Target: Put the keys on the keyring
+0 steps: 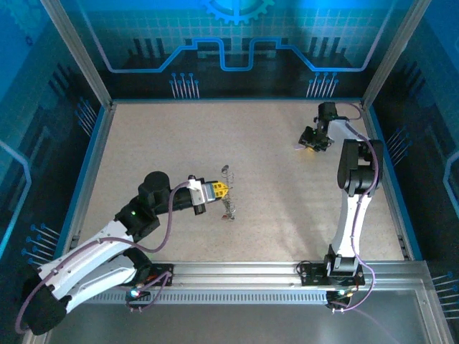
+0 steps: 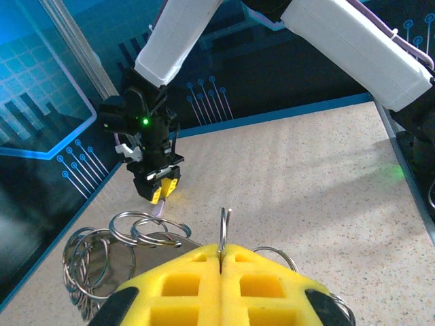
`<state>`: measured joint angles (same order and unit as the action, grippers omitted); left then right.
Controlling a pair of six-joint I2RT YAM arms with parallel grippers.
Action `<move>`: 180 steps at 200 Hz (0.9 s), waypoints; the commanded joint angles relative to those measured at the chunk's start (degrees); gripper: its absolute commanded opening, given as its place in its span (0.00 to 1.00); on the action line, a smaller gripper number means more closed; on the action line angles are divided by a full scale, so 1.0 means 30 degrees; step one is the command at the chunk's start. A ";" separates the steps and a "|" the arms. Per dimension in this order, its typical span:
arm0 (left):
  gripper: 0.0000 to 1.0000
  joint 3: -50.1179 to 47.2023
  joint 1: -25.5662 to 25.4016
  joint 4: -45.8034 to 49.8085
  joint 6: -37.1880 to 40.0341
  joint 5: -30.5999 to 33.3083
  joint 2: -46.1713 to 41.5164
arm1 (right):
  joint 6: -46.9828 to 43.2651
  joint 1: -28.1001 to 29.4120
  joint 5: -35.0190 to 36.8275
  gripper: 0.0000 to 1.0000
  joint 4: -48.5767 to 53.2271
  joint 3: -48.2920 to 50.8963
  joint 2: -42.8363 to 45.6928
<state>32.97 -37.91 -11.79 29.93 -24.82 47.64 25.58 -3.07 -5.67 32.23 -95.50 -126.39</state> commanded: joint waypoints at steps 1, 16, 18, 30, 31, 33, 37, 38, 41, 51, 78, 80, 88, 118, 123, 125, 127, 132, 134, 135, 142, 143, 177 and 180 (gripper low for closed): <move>0.00 0.0553 0.0191 -0.0555 -0.0075 0.0088 -0.0038 | -0.0309 -0.0192 -0.0589 0.29 0.0887 -0.0699 -0.0527; 0.00 0.0523 0.0187 -0.0597 0.0047 0.0085 0.0003 | -0.0442 -0.0148 -0.0492 0.26 0.0946 -0.0750 -0.0500; 0.00 0.0523 0.0186 -0.0578 0.0043 0.0081 0.0023 | -0.0442 -0.0119 -0.0507 0.26 0.0947 -0.0753 -0.0498; 0.00 0.0617 0.0208 -0.0468 0.0020 0.0135 0.0000 | -0.0484 -0.0119 -0.0619 0.24 0.0928 -0.0743 -0.0468; 0.00 0.0599 0.0197 -0.0466 0.0016 0.0132 -0.0015 | -0.0478 -0.0119 -0.0624 0.24 0.0923 -0.0758 -0.0468; 0.00 0.0623 0.0189 -0.0428 -0.0001 0.0129 -0.0033 | -0.0509 -0.0119 -0.0628 0.24 0.0919 -0.0747 -0.0468; 0.00 0.0625 0.0195 -0.0431 -0.0041 0.0169 -0.0059 | -0.0507 -0.0112 -0.0654 0.24 0.0918 -0.0747 -0.0468; 0.00 0.0633 0.0205 -0.0433 -0.0044 0.0163 -0.0059 | -0.0504 -0.0101 -0.0656 0.23 0.0932 -0.0745 -0.0468; 0.00 0.0614 0.0188 -0.0442 -0.0071 0.0173 -0.0077 | -0.0519 -0.0117 -0.0673 0.23 0.0927 -0.0747 -0.0461; 0.00 0.0555 0.0193 -0.0519 -0.0105 0.0194 -0.0115 | -0.0494 -0.0118 -0.0718 0.22 0.0927 -0.0776 -0.0498; 0.00 0.0522 0.0187 -0.0508 -0.0060 0.0232 0.0001 | -0.0471 -0.0116 -0.0768 0.22 0.1041 -0.0797 -0.0642; 0.00 0.0523 0.0186 -0.0482 -0.0050 0.0220 0.0015 | -0.0471 -0.0118 -0.0774 0.22 0.1073 -0.0823 -0.0666; 0.00 0.0523 0.0202 -0.0508 -0.0152 0.0260 -0.0007 | -0.0475 -0.0119 -0.0805 0.21 0.1132 -0.0890 -0.0724; 0.00 0.0403 0.0187 -0.0631 -0.0105 0.0265 0.0087 | -0.0448 -0.0115 -0.0717 0.15 0.1069 -0.0889 -0.0661; 0.00 0.0432 0.0197 -0.0614 -0.0127 0.0298 0.0068 | -0.0453 -0.0113 -0.0703 0.13 0.1014 -0.0811 -0.0619; 0.00 0.0434 0.0211 -0.0582 -0.0125 0.0295 0.0068 | -0.0445 -0.0074 -0.0713 0.13 0.1000 -0.0782 -0.0594; 0.00 0.0435 0.0192 -0.0552 -0.0132 0.0280 0.0061 | -0.0443 -0.0086 -0.0694 0.13 0.0975 -0.0761 -0.0573; 0.00 0.0435 0.0191 -0.0566 -0.0177 0.0333 0.0037 | -0.0443 -0.0074 -0.0717 0.11 0.0940 -0.0730 -0.0500; 0.00 0.0435 0.0202 -0.0570 -0.0189 0.0333 0.0031 | -0.0449 -0.0086 -0.0717 0.11 0.0916 -0.0718 -0.0498; 0.00 0.0435 0.0194 -0.0590 -0.0191 0.0348 0.0015 | -0.0460 -0.0088 -0.0717 0.11 0.0917 -0.0702 -0.0483; 0.00 0.0385 0.0187 -0.0638 -0.0214 0.0385 -0.0007 | -0.0484 -0.0090 -0.0744 0.09 0.0819 -0.0646 -0.0398; 0.00 0.0381 0.0186 -0.0639 -0.0232 0.0388 -0.0004 | -0.0492 -0.0090 -0.0760 0.08 0.0810 -0.0651 -0.0374; 0.00 -0.0128 0.0454 -0.1874 -0.1005 0.0363 -0.0175 | -0.0520 0.0005 -0.0860 0.00 0.0100 0.0335 0.0602; 0.00 -0.0195 0.0472 -0.1991 -0.1100 0.0355 -0.0176 | -0.0507 0.0039 -0.0885 0.00 -0.0038 0.0519 0.0768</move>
<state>32.88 -37.63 -12.29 29.41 -24.12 47.97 24.32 -3.07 -6.98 33.30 -96.47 -127.07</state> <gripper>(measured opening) 0.062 0.051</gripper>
